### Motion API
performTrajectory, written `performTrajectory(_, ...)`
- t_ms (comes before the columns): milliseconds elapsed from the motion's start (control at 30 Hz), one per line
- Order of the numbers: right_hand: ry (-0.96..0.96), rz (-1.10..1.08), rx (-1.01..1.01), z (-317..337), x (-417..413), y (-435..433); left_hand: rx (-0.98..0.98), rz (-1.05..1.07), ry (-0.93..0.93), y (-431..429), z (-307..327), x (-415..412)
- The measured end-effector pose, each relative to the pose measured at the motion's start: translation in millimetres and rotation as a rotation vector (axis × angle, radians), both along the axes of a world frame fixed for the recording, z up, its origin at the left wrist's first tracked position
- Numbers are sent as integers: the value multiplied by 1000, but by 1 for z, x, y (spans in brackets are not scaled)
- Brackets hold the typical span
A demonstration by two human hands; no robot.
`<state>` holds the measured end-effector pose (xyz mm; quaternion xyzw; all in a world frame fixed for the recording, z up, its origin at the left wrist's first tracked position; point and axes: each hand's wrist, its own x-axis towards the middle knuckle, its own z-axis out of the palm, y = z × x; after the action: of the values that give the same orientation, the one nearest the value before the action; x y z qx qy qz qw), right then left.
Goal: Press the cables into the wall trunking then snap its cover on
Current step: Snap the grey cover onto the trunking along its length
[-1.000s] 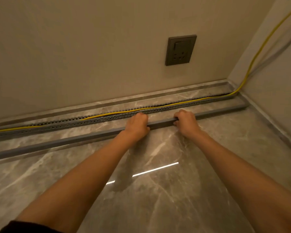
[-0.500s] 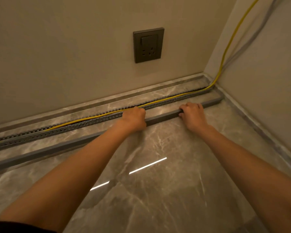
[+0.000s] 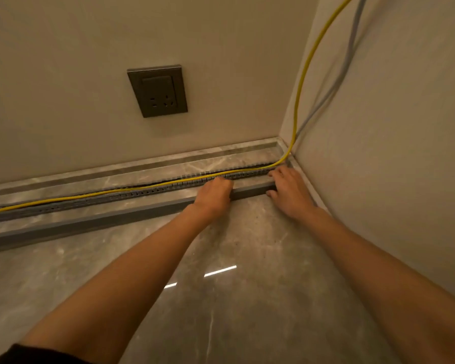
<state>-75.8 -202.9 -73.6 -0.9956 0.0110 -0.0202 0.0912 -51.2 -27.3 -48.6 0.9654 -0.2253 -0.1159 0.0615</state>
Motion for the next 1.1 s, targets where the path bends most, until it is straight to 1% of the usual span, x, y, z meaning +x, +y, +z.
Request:
performTrajectory(100,-46,55,71,3,7,-9,29,42,-56,-3,3,5)
performTrajectory(167,-51,64,45,6,12,-14,44,43,-115,-3,5,11)
performTrajectory(233,-20,55,-31,8,18,-21,64,24,-143,-4,6,18)
performTrajectory(300,22,46,-95,10,21,-29,93,18,-96,-5,8,25)
performTrajectory(400,53,37,-132,12,24,-35,113,43,-6,-5,9,34)
performTrajectory(767,25,33,-223,14,39,-43,95,55,-34,1,3,42)
performTrajectory(867,75,79,-266,19,43,-41,107,61,-25,-1,5,43)
performTrajectory(1000,171,99,-215,22,48,-40,114,63,17,-3,9,44)
performTrajectory(1100,210,115,-152,23,48,-41,133,52,12,-6,11,44)
